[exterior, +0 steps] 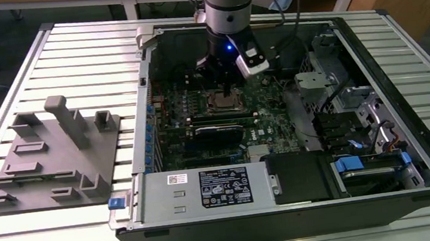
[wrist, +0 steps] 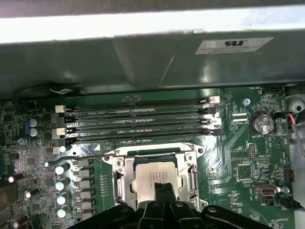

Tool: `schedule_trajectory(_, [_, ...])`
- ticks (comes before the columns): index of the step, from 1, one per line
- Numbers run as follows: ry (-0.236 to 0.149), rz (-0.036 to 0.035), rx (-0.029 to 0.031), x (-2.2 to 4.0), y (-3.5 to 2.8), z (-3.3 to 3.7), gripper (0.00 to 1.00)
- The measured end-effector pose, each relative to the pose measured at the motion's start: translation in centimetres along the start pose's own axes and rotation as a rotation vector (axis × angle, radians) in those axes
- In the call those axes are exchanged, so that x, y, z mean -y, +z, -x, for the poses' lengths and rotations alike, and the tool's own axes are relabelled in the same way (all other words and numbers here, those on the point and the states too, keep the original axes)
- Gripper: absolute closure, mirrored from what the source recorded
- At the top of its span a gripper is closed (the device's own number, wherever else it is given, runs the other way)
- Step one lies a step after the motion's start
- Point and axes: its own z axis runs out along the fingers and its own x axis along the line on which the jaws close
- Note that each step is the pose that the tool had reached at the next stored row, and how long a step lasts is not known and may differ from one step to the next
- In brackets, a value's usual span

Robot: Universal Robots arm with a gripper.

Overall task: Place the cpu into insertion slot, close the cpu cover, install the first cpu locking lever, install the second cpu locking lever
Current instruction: 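Close the cpu cover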

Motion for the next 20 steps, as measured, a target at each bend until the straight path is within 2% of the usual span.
schedule_trajectory(8, [0.000,0.0009,0.0001,0.32,-0.01,0.03,0.90])
schedule_trajectory(10, [0.000,0.0009,0.0001,1.00,-0.03,0.09,0.90])
schedule_trajectory(20, [0.000,0.0010,0.0002,1.06,-0.03,0.01,0.90])
